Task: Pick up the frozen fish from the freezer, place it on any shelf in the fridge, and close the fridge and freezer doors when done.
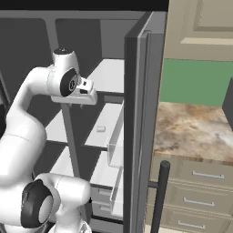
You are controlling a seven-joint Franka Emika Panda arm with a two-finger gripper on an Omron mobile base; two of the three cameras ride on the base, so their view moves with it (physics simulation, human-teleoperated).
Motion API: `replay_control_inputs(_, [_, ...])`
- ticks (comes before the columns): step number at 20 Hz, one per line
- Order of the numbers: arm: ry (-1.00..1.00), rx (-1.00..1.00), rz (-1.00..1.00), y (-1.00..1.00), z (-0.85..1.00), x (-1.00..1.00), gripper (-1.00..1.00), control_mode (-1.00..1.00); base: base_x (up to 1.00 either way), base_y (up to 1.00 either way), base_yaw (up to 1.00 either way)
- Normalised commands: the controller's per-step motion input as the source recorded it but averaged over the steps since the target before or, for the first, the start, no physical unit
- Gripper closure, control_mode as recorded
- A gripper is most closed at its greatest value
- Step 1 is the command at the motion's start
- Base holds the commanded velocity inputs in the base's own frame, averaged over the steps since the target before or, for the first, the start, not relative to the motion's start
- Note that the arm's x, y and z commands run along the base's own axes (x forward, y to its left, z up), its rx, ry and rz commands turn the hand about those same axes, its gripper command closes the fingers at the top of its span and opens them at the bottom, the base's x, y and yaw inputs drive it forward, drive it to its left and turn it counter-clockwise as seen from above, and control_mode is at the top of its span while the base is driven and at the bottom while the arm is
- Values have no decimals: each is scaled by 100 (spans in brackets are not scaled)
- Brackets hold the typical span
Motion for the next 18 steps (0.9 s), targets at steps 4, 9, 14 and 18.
replay_control_inputs(4, [-4,-4,0,30,0,-24,-100,-100,0,0,0])
replay_control_inputs(9, [-4,-23,-4,100,1,-5,-100,-100,0,0,0])
replay_control_inputs(14, [-11,-5,-2,100,27,-2,-100,-100,0,0,0])
replay_control_inputs(18, [-14,11,0,89,40,0,-100,-100,0,0,0])
